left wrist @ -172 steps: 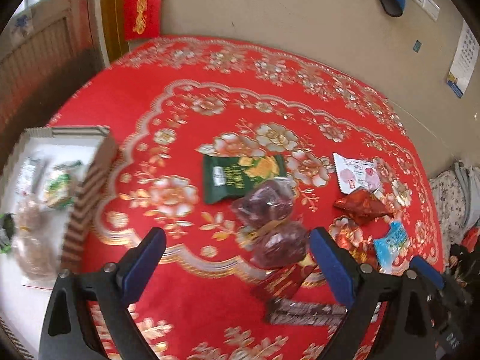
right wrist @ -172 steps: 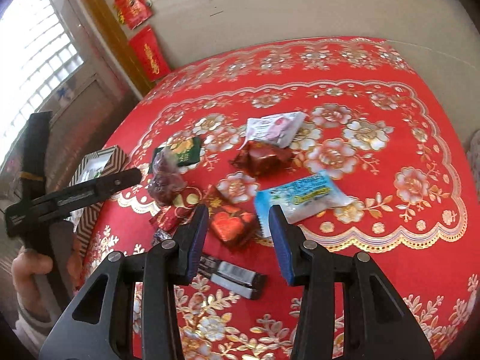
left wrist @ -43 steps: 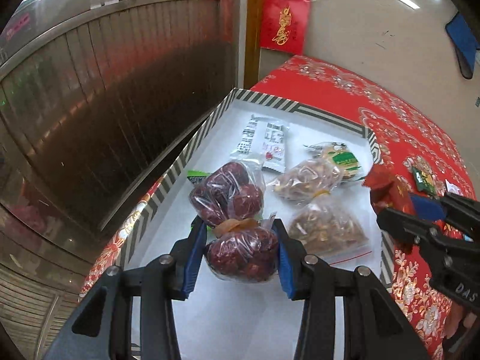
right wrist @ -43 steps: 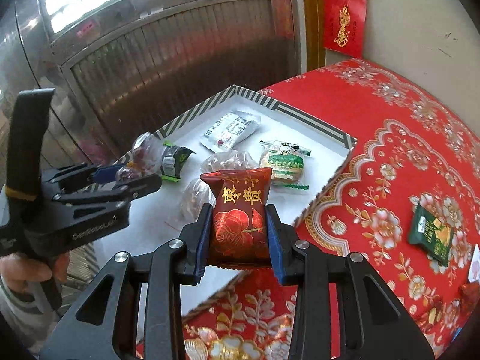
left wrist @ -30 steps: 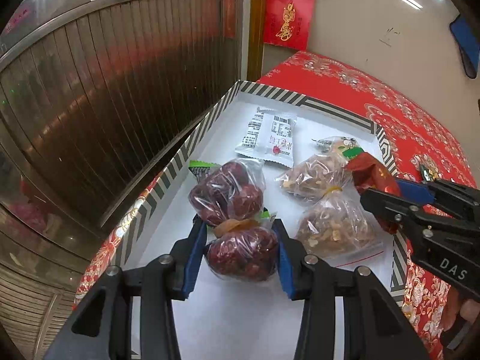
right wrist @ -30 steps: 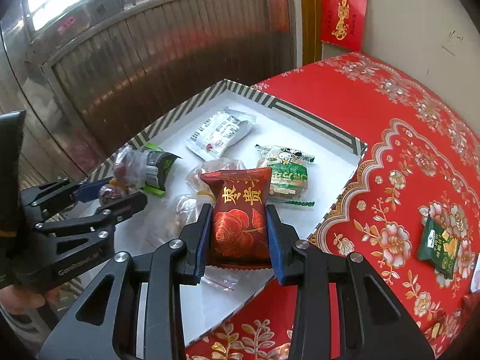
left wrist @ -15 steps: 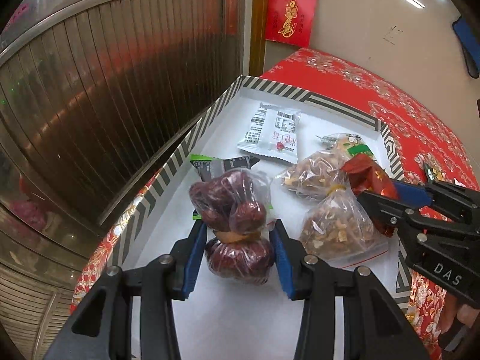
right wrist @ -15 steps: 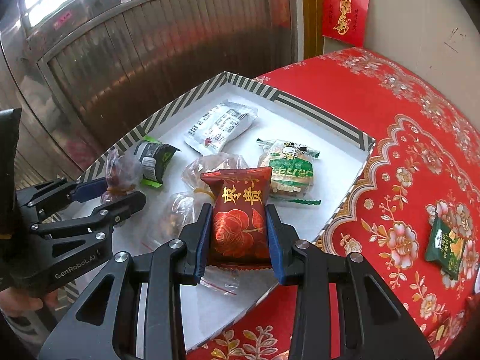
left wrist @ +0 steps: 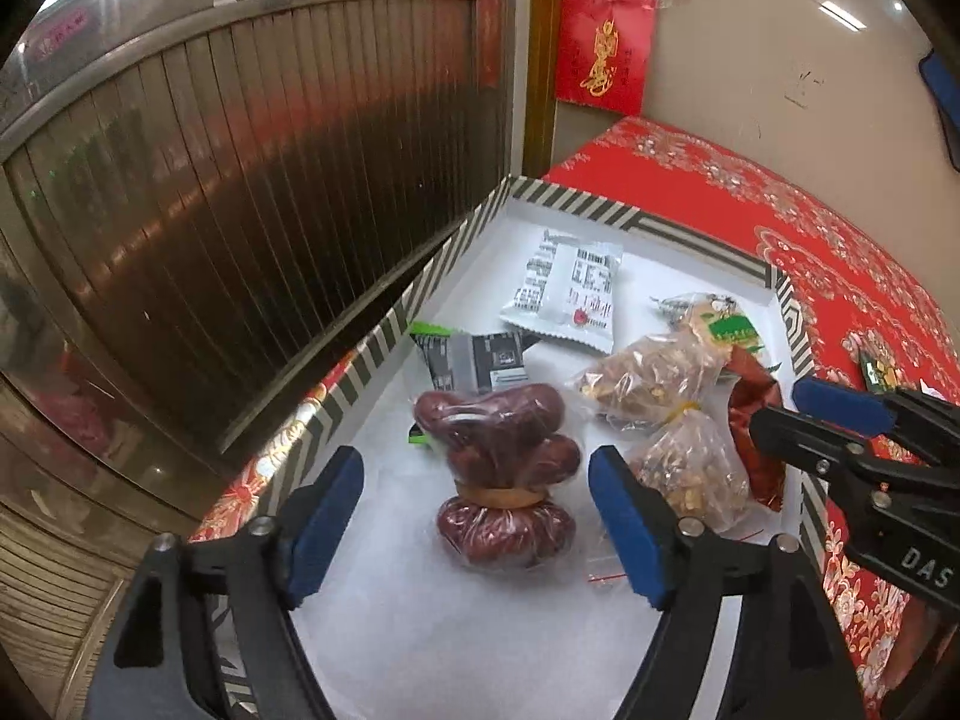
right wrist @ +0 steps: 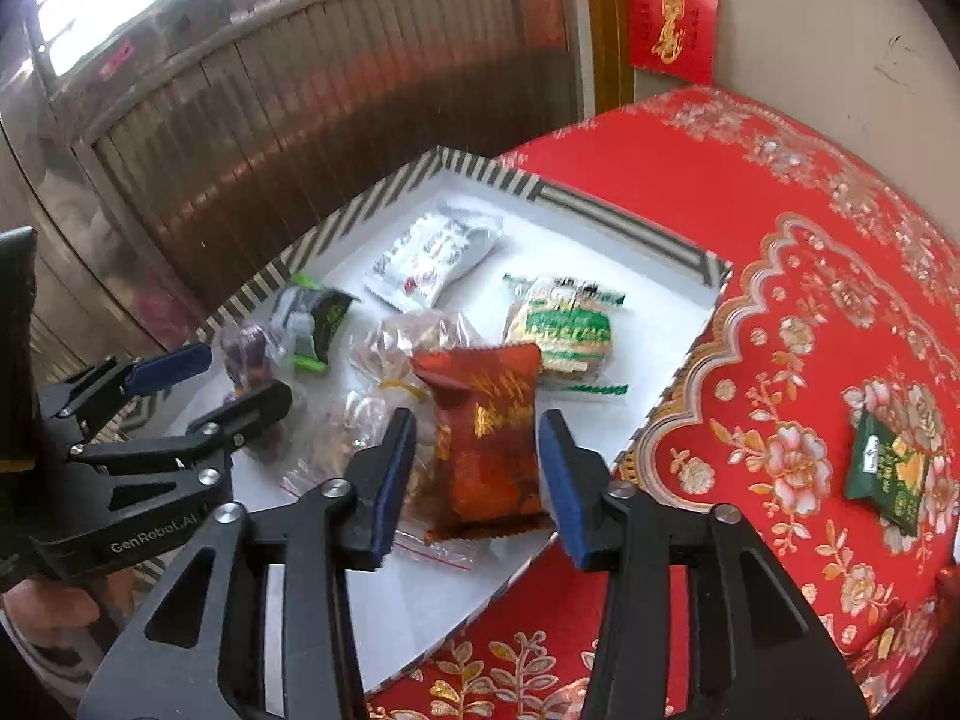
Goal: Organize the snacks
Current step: 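Carry the dates and red candy packet into the white box and open both tools, then withdraw both tools from the box back to the snack pile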
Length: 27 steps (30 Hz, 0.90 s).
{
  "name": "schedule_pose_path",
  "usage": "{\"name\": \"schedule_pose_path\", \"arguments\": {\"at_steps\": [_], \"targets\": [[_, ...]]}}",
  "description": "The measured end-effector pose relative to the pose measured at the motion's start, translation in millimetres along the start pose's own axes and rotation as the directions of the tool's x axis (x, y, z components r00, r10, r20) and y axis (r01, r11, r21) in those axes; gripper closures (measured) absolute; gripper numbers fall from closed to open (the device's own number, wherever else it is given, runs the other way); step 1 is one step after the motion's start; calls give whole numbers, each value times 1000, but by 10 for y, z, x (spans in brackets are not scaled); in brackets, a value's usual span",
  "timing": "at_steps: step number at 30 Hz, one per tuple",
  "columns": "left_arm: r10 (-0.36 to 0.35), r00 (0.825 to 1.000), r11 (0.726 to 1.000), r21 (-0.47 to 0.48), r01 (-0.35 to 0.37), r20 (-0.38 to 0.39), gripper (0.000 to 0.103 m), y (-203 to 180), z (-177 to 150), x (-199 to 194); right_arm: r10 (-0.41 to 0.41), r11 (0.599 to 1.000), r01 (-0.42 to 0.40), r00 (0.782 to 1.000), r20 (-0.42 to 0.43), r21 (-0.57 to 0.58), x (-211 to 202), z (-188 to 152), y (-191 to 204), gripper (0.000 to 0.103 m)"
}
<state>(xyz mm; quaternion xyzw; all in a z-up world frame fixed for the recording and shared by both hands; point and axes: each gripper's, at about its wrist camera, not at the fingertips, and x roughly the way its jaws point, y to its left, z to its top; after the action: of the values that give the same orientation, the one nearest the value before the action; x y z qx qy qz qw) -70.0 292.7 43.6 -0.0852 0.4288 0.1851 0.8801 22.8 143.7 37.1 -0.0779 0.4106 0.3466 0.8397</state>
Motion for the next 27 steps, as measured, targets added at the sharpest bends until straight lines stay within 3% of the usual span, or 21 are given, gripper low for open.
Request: {"name": "schedule_pose_path", "arguments": {"at_steps": [12,19,27], "targets": [[-38,997,998,54,34,68,8,-373,18,-304,-24,999,20,996,87,40,-486,-212,-171,55],[-115,991,987,121,106,73,6,-840,0,-452,-97,993,88,988,118,79,-816,-453,-439,55],[-197,979,965,184,185,46,6,-1401,-23,-506,-232,963,209,964,127,167,-1293,-855,-957,55]]}}
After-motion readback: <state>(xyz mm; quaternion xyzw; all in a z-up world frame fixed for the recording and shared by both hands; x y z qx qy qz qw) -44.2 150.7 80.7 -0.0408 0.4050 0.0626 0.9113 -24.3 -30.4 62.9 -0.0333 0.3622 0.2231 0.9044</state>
